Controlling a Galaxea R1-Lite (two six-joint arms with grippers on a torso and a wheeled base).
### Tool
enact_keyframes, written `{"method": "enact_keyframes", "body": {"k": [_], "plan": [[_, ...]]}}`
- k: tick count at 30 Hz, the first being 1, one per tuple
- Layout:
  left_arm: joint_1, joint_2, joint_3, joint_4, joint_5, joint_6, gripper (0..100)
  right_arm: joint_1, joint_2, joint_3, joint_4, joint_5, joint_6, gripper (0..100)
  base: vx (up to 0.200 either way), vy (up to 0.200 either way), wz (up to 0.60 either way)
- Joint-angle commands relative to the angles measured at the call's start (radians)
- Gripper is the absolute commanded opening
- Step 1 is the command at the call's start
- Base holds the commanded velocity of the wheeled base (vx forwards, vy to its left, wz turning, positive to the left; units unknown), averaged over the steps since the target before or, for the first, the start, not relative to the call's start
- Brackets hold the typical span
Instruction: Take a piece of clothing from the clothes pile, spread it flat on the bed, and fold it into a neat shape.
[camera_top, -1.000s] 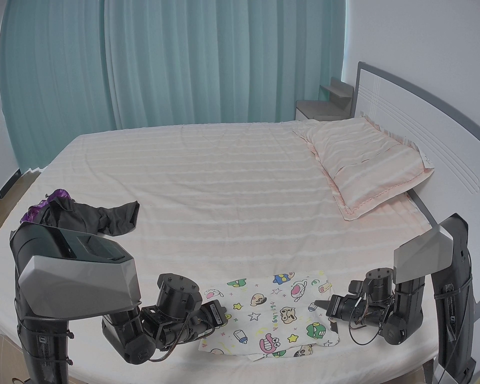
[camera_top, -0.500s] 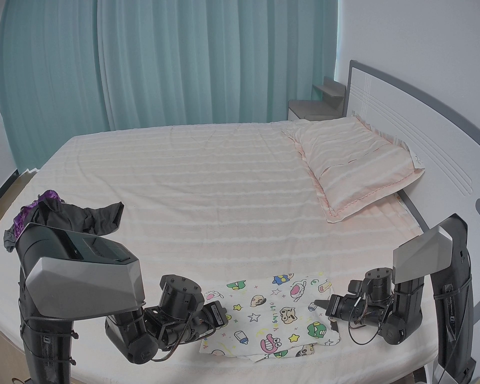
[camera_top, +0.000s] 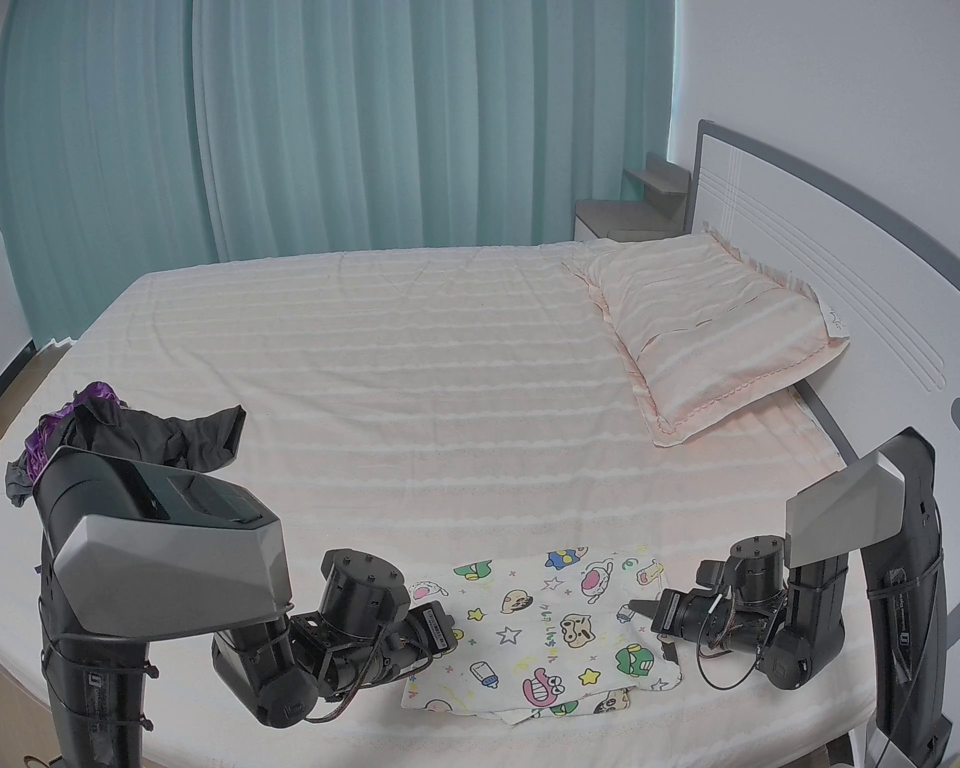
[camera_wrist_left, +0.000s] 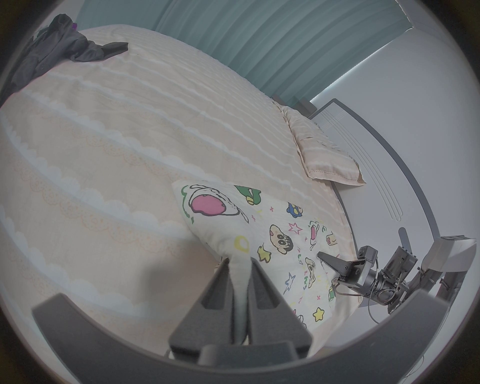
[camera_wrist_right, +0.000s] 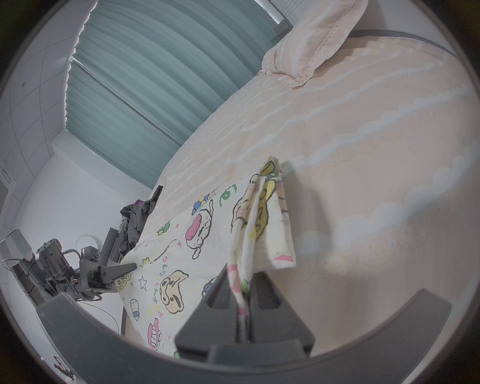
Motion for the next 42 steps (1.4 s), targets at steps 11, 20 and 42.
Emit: {"method": "enact_keyframes", "body": {"k": [11, 20, 42], "plan": [[0.003, 0.009, -0.002, -0.007, 0.004, 0.001, 0, -0.001, 0.003, -0.004, -0.017, 0.0, 0.0, 0, 0.0, 0.0, 0.0], [0.013, 0.006, 0.015, -0.007, 0.01, 0.0, 100, -0.002, -0.011, 0.009, -0.018, 0.0, -0.005, 100, 0.0, 0.0, 0.0], [0.067, -0.07, 0.176, -0.139, -0.048, -0.152, 100, -0.09, -0.126, 0.276, -0.017, 0.081, -0.052, 100, -0.036, 0.0, 0.0]]}}
